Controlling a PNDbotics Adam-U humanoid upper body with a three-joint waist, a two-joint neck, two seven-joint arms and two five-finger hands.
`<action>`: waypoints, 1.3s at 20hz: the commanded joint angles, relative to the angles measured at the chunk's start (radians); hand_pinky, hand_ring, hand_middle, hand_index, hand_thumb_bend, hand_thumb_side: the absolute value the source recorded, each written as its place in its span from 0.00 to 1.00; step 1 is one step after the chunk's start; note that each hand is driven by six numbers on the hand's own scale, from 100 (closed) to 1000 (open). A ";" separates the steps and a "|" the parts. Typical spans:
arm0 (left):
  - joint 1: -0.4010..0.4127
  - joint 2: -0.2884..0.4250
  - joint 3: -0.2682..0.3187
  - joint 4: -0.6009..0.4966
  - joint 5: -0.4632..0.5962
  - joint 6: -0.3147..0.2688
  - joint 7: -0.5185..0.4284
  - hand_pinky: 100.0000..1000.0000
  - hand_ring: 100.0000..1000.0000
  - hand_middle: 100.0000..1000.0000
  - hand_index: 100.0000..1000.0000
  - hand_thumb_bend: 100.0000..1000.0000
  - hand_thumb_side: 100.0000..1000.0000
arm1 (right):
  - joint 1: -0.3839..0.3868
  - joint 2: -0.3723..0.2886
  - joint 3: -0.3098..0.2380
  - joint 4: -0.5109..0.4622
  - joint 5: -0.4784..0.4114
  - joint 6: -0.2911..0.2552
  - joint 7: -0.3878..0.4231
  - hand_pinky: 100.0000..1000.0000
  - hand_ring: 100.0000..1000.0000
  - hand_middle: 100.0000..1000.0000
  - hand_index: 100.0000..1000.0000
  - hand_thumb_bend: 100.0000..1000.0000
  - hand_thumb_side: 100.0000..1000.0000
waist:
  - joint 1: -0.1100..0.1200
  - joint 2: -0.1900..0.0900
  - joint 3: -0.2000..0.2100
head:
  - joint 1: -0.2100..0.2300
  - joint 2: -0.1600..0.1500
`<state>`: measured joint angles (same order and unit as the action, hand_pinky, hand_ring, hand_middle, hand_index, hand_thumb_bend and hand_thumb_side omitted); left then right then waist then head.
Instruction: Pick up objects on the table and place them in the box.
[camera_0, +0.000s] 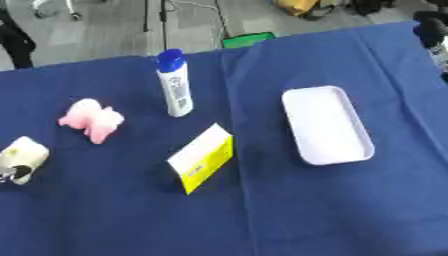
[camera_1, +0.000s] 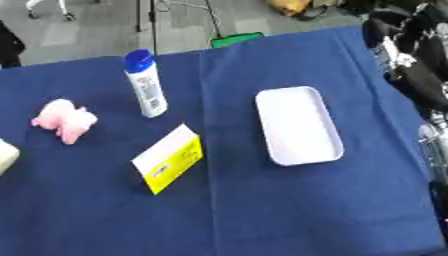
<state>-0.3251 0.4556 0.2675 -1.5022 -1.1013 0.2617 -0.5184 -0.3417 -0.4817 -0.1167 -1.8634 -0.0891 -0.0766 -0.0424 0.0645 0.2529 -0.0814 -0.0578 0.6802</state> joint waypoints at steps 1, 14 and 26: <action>-0.027 0.024 0.003 0.030 0.002 0.012 0.043 0.68 0.74 0.79 0.85 0.86 0.54 | -0.010 -0.018 -0.007 -0.009 0.001 -0.003 0.001 0.82 0.81 0.85 0.83 0.38 0.42 | -0.005 -0.031 -0.003 | 0.000 -0.011; -0.061 0.027 -0.034 0.143 -0.025 -0.020 0.017 0.60 0.62 0.67 0.78 0.79 0.50 | -0.012 -0.016 -0.006 -0.009 -0.002 -0.003 0.003 0.82 0.81 0.85 0.84 0.38 0.42 | -0.004 -0.028 -0.011 | 0.003 -0.010; -0.088 0.021 -0.034 0.032 0.029 0.073 0.335 0.32 0.22 0.25 0.36 0.00 0.43 | -0.012 -0.015 -0.008 -0.007 -0.005 -0.003 0.002 0.82 0.81 0.85 0.84 0.38 0.42 | -0.004 -0.032 -0.015 | 0.004 -0.009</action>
<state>-0.3964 0.4554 0.2303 -1.4310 -1.0876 0.3297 -0.2177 -0.3427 -0.4807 -0.1167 -1.8632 -0.0900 -0.0769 -0.0420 0.0645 0.2529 -0.0959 -0.0564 0.6766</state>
